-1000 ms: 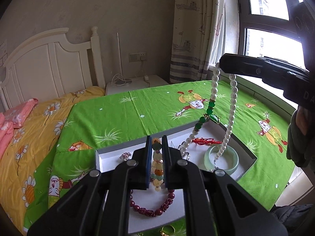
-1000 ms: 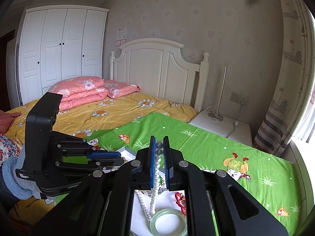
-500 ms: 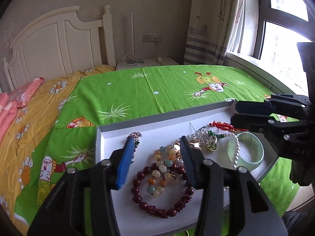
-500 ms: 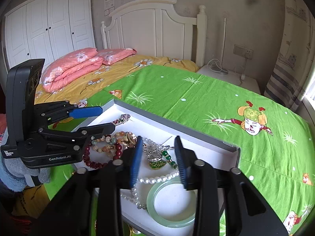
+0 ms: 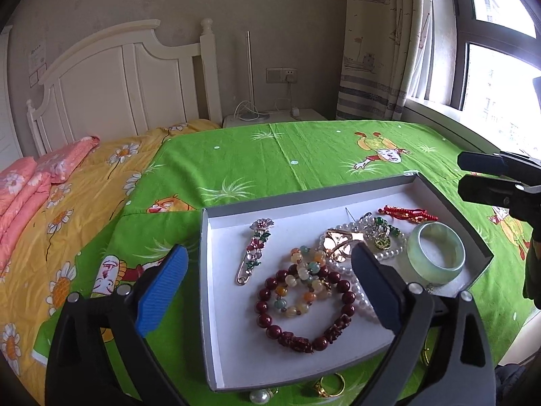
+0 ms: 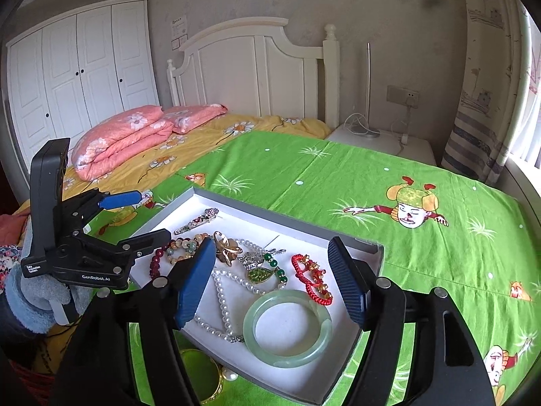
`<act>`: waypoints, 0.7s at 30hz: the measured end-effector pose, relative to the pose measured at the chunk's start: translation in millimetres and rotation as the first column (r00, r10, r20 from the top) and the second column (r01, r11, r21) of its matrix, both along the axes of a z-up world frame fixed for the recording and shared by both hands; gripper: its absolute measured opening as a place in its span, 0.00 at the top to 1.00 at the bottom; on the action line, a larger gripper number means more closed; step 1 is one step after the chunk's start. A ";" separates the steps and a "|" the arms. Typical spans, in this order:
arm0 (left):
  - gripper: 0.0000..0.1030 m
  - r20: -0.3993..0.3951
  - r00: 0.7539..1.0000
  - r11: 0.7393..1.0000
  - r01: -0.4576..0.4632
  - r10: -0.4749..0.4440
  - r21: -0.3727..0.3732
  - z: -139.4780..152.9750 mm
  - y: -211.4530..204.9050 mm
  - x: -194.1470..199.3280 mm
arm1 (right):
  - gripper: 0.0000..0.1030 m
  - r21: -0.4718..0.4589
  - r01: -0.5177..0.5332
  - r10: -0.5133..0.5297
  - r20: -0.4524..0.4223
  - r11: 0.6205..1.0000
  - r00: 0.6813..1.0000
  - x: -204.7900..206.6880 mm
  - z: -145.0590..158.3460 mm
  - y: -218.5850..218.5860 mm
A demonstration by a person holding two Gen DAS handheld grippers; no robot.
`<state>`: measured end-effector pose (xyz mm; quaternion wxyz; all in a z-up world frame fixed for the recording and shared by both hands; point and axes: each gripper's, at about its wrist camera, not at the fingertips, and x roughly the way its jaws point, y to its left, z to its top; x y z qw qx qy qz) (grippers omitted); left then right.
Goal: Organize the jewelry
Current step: 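Withdraw both tools from the tray toward the gold bangle and ring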
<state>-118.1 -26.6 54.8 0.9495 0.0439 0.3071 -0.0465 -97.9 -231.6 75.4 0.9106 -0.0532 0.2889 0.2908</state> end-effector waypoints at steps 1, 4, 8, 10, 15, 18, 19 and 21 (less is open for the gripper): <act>0.06 -0.001 1.000 1.000 -0.001 0.001 0.009 -1.2 -0.8 -1.3 | 0.31 0.003 -0.001 0.001 -0.001 1.000 1.000 -1.9 -0.5 -1.0; 0.05 -0.005 1.000 1.000 -0.004 0.004 0.022 -5.1 -2.9 -6.2 | 0.30 0.012 -0.004 0.004 -0.007 1.000 1.000 -8.2 -5.2 -4.8; 0.05 -0.009 1.000 1.000 -0.008 0.008 0.024 -9.9 -3.1 -11.0 | 0.28 0.007 -0.013 0.013 -0.022 1.000 1.000 -18.7 -14.3 -7.4; 0.05 -0.010 1.000 1.000 -0.013 0.013 0.021 -11.5 -1.8 -13.3 | 0.26 0.010 -0.016 0.017 -0.031 1.000 0.999 -24.3 -18.6 -9.0; 0.05 -0.013 0.999 0.999 -0.033 0.033 0.008 -14.3 4.5 -18.4 | 0.24 0.013 -0.024 0.024 -0.054 1.000 0.998 -38.4 -29.5 -12.5; 0.05 -0.013 0.999 0.999 -0.047 0.047 0.000 -16.2 8.8 -22.7 | 0.24 0.022 -0.035 0.036 -0.061 0.999 0.997 -50.2 -33.7 -14.2; 0.05 -0.013 0.999 0.999 -0.051 0.051 -0.007 -16.4 10.4 -24.7 | 0.24 0.029 -0.040 0.042 -0.062 0.999 0.997 -55.0 -35.1 -15.0; 0.05 -0.013 0.998 0.998 -0.055 0.055 -0.016 -17.0 13.2 -29.0 | 0.24 0.040 -0.056 0.059 -0.070 0.998 0.996 -64.4 -38.9 -15.6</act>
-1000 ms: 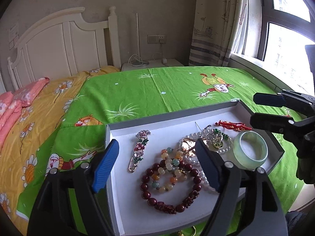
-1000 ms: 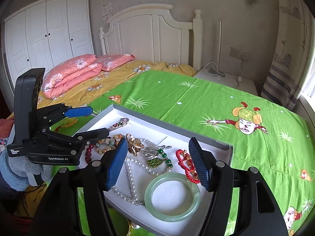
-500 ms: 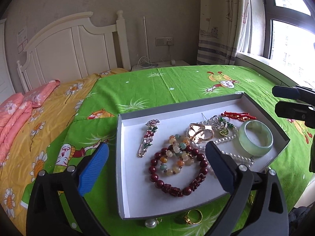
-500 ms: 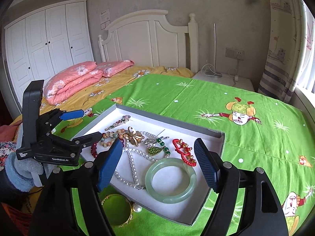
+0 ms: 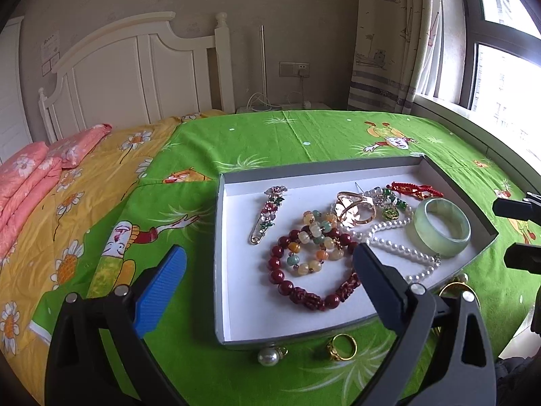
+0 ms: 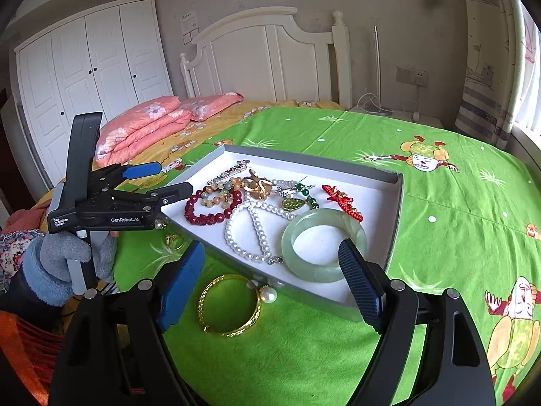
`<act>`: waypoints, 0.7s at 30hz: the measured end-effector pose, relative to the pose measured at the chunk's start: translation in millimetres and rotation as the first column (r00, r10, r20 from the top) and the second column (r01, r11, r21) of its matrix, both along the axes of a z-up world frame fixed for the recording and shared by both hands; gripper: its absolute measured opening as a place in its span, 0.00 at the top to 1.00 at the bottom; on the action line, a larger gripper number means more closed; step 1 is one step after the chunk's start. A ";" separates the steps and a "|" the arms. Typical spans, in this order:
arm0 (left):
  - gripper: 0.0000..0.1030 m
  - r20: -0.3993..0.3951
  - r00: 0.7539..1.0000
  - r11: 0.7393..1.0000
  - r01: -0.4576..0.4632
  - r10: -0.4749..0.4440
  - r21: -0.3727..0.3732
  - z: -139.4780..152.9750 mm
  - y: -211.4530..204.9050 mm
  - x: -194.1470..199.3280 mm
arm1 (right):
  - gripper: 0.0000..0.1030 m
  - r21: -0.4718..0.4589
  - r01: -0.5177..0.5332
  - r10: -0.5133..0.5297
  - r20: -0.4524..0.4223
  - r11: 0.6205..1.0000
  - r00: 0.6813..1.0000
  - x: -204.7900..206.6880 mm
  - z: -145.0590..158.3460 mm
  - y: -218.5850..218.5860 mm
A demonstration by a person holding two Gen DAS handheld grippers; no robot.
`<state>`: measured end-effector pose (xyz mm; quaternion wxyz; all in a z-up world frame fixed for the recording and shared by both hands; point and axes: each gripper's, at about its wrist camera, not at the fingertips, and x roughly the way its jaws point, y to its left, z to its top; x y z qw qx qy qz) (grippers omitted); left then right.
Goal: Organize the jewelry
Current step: 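Withdraw both tools from the tray toward the gold bangle and ring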
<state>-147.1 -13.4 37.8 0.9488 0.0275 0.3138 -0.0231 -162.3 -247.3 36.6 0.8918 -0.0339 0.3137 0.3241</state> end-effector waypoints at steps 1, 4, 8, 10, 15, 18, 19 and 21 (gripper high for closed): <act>0.05 -0.001 1.000 1.000 -0.003 0.003 0.001 -0.5 0.8 -2.2 | 0.23 -0.006 -0.006 0.006 -0.002 1.000 1.000 -4.6 -1.9 0.3; 0.05 0.001 1.000 1.000 -0.013 0.013 0.007 -1.1 1.8 -10.6 | 0.23 -0.013 -0.016 0.015 -0.019 1.000 1.000 -15.9 -8.5 0.0; 0.02 0.030 0.998 0.998 -0.054 0.054 -0.013 1.3 9.7 -32.5 | 0.22 -0.030 -0.026 0.025 -0.054 0.999 0.998 -27.1 -22.3 1.2; 0.02 0.039 0.997 0.997 -0.065 0.067 -0.038 1.1 17.7 -44.4 | 0.22 -0.036 -0.028 0.026 -0.071 0.999 0.997 -30.1 -29.1 2.3; 0.02 0.025 0.999 0.996 -0.043 0.045 -0.077 -10.4 35.6 -76.5 | 0.19 -0.056 -0.028 0.023 -0.083 0.998 0.996 -31.1 -38.0 7.1; 0.02 0.002 0.999 0.997 -0.038 0.039 -0.060 -22.1 37.8 -89.4 | 0.19 -0.061 -0.037 0.032 -0.088 0.997 0.996 -30.9 -40.5 11.2; 0.02 -0.006 0.999 0.997 -0.033 0.032 -0.066 -25.3 38.6 -91.7 | 0.19 -0.067 -0.039 0.033 -0.089 0.997 0.995 -30.7 -41.3 13.1; 0.02 -0.017 0.999 0.997 -0.032 0.031 -0.075 -31.4 40.0 -93.1 | 0.19 -0.080 -0.042 0.035 -0.088 0.996 0.995 -31.2 -42.9 16.4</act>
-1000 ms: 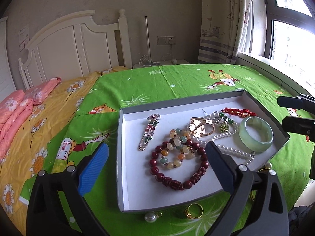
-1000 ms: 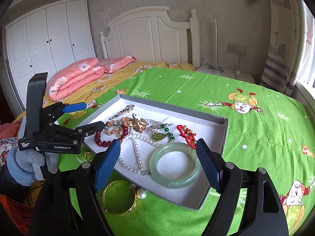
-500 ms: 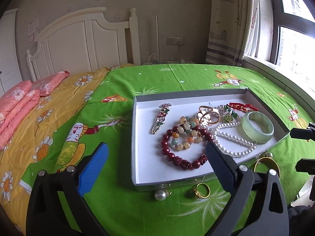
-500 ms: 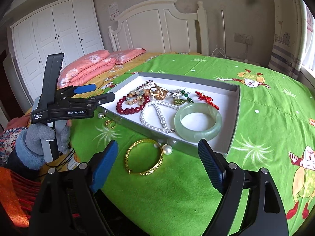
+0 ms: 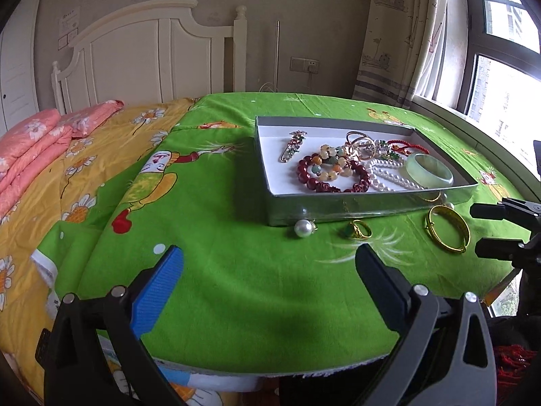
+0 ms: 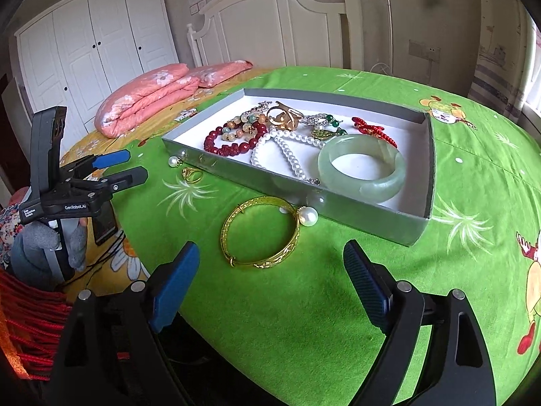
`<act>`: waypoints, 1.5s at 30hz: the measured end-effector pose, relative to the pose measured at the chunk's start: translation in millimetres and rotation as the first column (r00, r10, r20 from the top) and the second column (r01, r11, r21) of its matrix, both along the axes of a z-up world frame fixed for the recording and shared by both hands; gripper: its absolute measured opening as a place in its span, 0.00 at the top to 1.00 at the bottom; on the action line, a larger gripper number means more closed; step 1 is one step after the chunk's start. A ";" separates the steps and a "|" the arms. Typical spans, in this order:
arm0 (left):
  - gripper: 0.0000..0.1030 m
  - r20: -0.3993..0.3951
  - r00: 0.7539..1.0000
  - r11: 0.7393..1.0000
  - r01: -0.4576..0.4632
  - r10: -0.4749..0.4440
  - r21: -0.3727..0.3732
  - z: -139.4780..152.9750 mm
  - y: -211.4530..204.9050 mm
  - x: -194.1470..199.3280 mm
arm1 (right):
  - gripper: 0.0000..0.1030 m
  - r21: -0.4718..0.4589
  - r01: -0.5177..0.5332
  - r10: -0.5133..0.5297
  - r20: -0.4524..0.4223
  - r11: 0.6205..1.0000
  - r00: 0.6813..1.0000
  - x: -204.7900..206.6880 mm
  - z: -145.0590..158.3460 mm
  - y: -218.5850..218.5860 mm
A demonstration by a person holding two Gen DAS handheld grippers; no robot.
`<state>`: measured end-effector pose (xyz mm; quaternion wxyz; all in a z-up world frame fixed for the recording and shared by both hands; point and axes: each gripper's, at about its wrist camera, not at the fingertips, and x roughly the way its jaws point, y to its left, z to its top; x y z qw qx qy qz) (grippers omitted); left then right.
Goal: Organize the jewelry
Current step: 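Withdraw both tools from the tray toward the gold bangle and ring, then grasp the gold ring with the left tool while the right tool approaches the gold bangle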
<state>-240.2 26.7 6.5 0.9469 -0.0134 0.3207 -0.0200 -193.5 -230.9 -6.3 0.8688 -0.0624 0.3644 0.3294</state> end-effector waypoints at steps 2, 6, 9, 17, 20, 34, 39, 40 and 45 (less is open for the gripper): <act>0.02 -0.005 1.000 1.000 0.005 -0.005 -0.004 -2.6 -1.7 1.3 | 0.19 -0.011 0.005 -0.004 0.007 1.000 1.000 0.7 -0.3 1.7; 0.02 -0.006 1.000 1.000 0.011 -0.011 -0.005 -3.9 -9.4 8.0 | 0.19 -0.019 0.015 -0.015 0.009 1.000 1.000 3.2 -0.9 3.9; 0.02 -0.010 1.000 1.000 0.009 -0.009 -0.005 -4.7 -15.9 10.2 | 0.19 -0.020 0.015 -0.015 0.007 1.000 1.000 3.4 -1.8 4.5; 0.02 -0.016 0.999 0.999 0.048 -0.048 -0.001 -11.6 -39.1 4.1 | 0.19 -0.009 0.026 -0.026 -0.001 1.000 1.000 3.1 -3.3 2.5; 0.02 -0.021 0.998 0.998 0.056 -0.055 0.022 -17.8 -47.1 3.2 | 0.18 -0.024 0.021 -0.021 0.000 0.999 1.000 1.7 -5.5 6.1; 0.02 -0.026 0.998 0.997 0.055 -0.054 0.048 -19.8 -52.1 4.7 | 0.24 -0.146 -0.045 0.053 0.048 0.988 0.997 -2.5 -7.8 43.5; 0.02 -0.026 0.998 0.997 0.055 -0.054 0.048 -19.8 -52.2 4.7 | 0.46 -0.144 -0.043 0.053 0.062 0.989 0.997 -3.0 -6.1 45.4; 0.02 -0.026 0.998 0.997 0.055 -0.053 0.048 -19.8 -52.1 4.6 | 0.46 -0.143 -0.043 0.053 0.064 0.989 0.997 -3.4 -5.9 45.0; 0.03 -0.025 0.998 0.998 0.060 -0.060 0.035 -18.9 -50.9 3.6 | 0.46 -0.144 -0.039 0.050 0.076 0.989 0.996 -8.5 -5.6 40.7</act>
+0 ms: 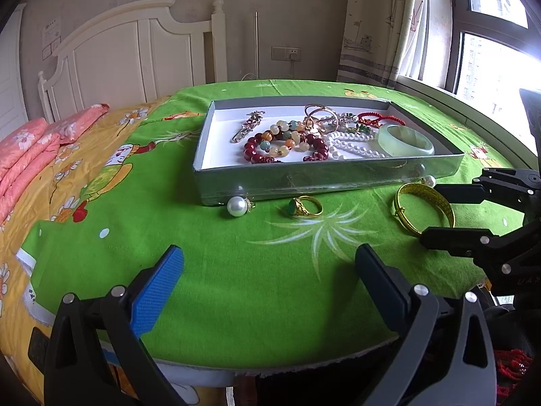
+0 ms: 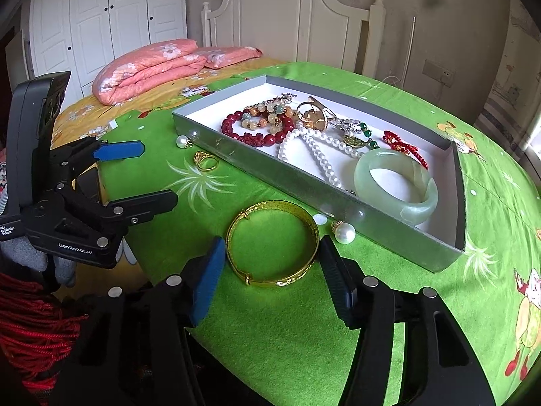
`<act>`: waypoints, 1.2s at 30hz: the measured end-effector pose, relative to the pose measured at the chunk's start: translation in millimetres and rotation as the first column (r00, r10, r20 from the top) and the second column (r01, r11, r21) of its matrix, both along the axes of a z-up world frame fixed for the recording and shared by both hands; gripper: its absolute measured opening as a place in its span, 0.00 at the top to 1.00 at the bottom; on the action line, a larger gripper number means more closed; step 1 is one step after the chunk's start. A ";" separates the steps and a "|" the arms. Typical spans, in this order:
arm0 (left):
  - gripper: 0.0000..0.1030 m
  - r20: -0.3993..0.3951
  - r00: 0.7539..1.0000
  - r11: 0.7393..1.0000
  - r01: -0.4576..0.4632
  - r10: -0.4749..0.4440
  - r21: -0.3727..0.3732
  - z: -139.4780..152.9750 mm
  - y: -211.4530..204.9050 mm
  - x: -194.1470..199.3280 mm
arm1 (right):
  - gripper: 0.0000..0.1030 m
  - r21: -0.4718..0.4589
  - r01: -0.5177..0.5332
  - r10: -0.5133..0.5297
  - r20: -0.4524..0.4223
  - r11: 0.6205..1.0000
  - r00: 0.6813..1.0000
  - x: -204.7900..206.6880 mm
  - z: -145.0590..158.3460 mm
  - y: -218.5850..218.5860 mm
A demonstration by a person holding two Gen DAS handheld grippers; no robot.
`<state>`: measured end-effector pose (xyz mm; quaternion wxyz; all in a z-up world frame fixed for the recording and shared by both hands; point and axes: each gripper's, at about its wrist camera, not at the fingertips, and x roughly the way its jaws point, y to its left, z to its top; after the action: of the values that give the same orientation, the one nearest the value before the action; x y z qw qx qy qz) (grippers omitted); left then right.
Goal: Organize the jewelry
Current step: 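Grasp the gold ring with the left tool while the right tool approaches the gold bangle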
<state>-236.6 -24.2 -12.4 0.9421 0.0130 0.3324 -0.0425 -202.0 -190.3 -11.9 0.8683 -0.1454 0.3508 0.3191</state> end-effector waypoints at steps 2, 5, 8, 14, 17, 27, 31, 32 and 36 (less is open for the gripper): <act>0.09 0.006 1.000 0.999 0.023 -0.022 -0.035 2.8 1.3 -1.5 | 0.46 0.010 0.009 -0.009 -0.001 1.000 1.000 -1.9 1.4 -4.8; 0.26 0.007 0.998 0.997 0.056 -0.056 -0.048 7.1 -4.1 1.4 | 0.46 0.023 0.026 -0.026 -0.006 0.999 1.000 -2.8 2.3 -13.1; 0.45 0.001 0.996 0.994 0.089 -0.089 -0.070 9.4 -11.6 9.1 | 0.46 0.031 0.035 -0.034 -0.018 0.999 0.999 -2.4 0.9 -18.0; 0.58 -0.014 0.996 0.993 0.085 -0.086 -0.085 9.7 -17.7 27.6 | 0.46 0.030 0.032 -0.032 -0.016 0.999 0.999 -3.4 0.3 -18.1; 0.61 -0.016 0.996 0.993 0.091 -0.092 -0.073 9.6 -21.2 31.2 | 0.46 0.035 0.034 -0.033 -0.017 0.999 0.999 -3.6 0.3 -18.4; 0.61 -0.001 0.996 0.996 0.093 -0.093 0.001 6.2 -36.3 38.3 | 0.46 0.046 0.037 -0.036 -0.022 0.998 0.999 -2.9 0.1 -19.9; 0.61 0.003 0.996 0.996 0.090 -0.090 0.007 5.3 -35.7 37.6 | 0.46 0.043 0.038 -0.037 -0.022 0.998 0.999 -3.0 -0.2 -19.5; 0.61 0.005 0.996 0.996 0.088 -0.088 0.011 4.9 -36.3 37.4 | 0.46 0.044 0.038 -0.037 -0.023 0.998 0.999 -2.9 -0.1 -19.7; 0.76 0.011 0.996 0.996 0.085 -0.085 0.009 4.5 -34.6 36.9 | 0.46 0.045 0.038 -0.037 -0.023 0.998 0.999 -3.2 -0.1 -19.3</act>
<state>-199.7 -58.8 -7.9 0.9413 0.0313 0.3264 -0.0810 -205.2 -209.6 -12.0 0.8733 -0.1157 0.3557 0.3123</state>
